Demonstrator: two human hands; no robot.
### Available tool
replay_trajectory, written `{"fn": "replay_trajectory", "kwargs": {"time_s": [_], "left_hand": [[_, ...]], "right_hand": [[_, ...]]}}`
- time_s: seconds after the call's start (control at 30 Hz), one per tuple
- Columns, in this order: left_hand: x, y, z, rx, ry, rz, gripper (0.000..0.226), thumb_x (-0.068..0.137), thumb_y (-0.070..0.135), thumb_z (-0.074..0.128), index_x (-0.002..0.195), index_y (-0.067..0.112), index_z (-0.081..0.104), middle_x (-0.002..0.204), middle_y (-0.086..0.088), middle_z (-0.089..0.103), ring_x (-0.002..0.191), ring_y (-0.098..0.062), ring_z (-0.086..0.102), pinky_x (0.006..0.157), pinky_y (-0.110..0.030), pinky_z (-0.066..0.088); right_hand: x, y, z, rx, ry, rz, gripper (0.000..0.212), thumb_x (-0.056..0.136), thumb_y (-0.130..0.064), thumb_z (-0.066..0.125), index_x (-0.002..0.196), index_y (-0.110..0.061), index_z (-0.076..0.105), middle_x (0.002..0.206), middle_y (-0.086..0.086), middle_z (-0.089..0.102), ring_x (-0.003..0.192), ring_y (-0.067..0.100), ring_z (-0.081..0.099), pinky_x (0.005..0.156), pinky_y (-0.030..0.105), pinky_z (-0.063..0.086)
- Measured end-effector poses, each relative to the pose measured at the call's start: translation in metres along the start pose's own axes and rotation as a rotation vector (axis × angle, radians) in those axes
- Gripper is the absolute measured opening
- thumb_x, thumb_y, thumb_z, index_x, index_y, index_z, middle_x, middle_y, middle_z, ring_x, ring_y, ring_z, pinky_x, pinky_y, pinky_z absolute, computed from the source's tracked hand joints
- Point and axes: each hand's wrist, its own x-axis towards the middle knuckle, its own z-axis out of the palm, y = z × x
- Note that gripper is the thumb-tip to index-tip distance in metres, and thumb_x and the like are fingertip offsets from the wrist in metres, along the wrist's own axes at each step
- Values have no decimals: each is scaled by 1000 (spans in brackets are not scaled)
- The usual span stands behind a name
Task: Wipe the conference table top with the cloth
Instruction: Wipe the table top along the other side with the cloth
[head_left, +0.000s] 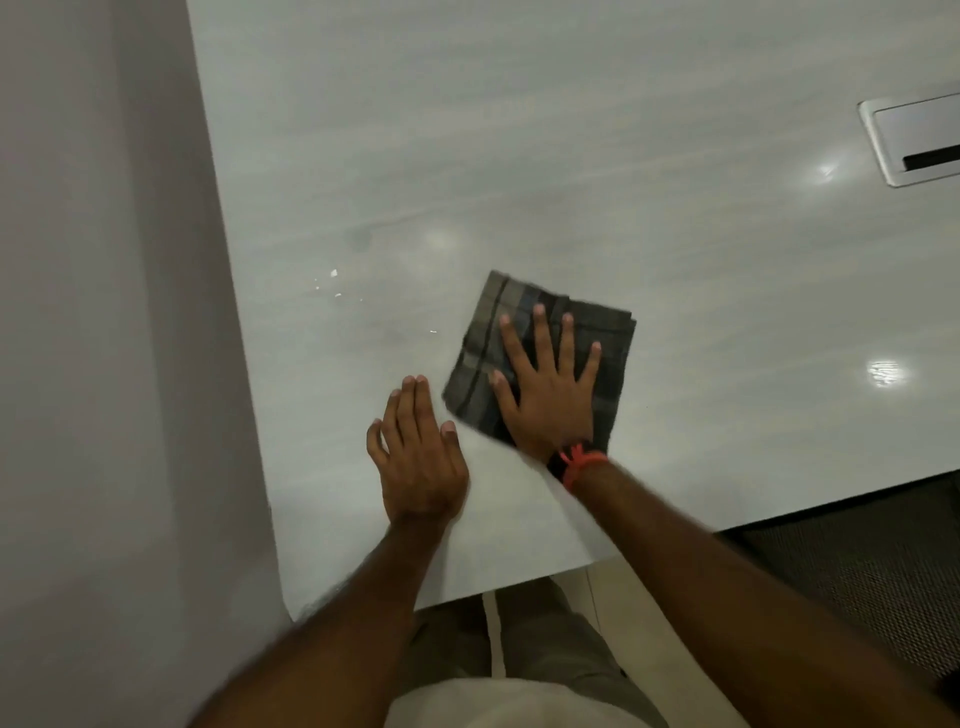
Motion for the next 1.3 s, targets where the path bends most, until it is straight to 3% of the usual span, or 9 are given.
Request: {"fn": "replay_trajectory", "kwargs": {"time_s": [0.1, 0.33, 0.47, 0.57, 0.73, 0.83, 1.07, 1.13, 1.3], "left_hand": [[0, -2, -1, -8, -24, -23, 56, 102, 30, 37, 153, 9, 31, 156, -10, 37, 143, -26, 35, 115, -47, 26], [-2, -24, -10, -34, -79, -95, 66, 100, 43, 41, 156, 11, 25, 160, -9, 28, 147, -26, 25, 117, -50, 22], [-19, -71, -24, 25, -91, -222, 76, 96, 59, 35, 157, 16, 19, 163, -8, 20, 151, -26, 16, 118, -53, 19], [-21, -84, -23, 55, -119, -175, 78, 95, 63, 33, 158, 19, 17, 164, -7, 18, 151, -27, 15, 119, -52, 18], [-20, -81, -22, 43, -105, -185, 78, 94, 60, 38, 158, 19, 20, 163, -8, 21, 151, -27, 17, 119, -50, 19], [-19, -83, -23, 11, -108, -189, 77, 94, 59, 39, 158, 20, 19, 164, -6, 20, 151, -26, 16, 120, -49, 17], [-18, -83, -25, -32, -111, -205, 78, 93, 61, 40, 156, 18, 24, 162, -6, 23, 150, -26, 21, 119, -51, 22], [-18, -83, -26, -40, -102, -202, 77, 93, 59, 43, 156, 18, 25, 163, -5, 23, 150, -25, 20, 120, -49, 21], [-20, -85, -22, -72, -102, -197, 79, 93, 60, 44, 157, 19, 24, 164, -3, 20, 152, -23, 16, 121, -49, 19]], "right_hand": [[-9, 19, -5, -7, -41, -82, 68, 100, -63, 27, 161, -42, 7, 171, -1, -2, 157, 35, -4, 117, 71, -5], [110, -30, -17, 48, 53, 210, 70, 98, -60, 27, 162, -36, 15, 171, 9, 4, 155, 45, -2, 114, 77, -1], [72, -111, 3, -9, -43, -177, 67, 99, -62, 25, 161, -40, 12, 171, 6, 3, 155, 42, -4, 114, 73, -8], [81, -91, 0, -11, -79, -344, 63, 100, -62, 28, 160, -44, 15, 171, -1, 7, 157, 34, 0, 119, 70, -1], [129, 2, -30, 23, 36, 183, 69, 96, -65, 19, 161, -41, 17, 171, 1, 7, 157, 34, 1, 118, 71, 4], [126, -35, -23, 44, 47, 325, 72, 96, -65, 16, 162, -36, 13, 171, 10, 4, 156, 42, -2, 115, 75, 3], [77, -169, 15, -38, -182, -446, 64, 103, -62, 27, 161, -43, 8, 171, 1, -3, 157, 35, -7, 118, 72, -3], [86, -134, 8, -19, -89, -344, 63, 100, -62, 27, 160, -45, 16, 171, -2, 6, 157, 31, 1, 120, 69, 2], [103, -28, -21, 41, 43, 314, 72, 95, -67, 16, 161, -40, 15, 172, 3, 5, 157, 36, 0, 117, 73, 4]]}}
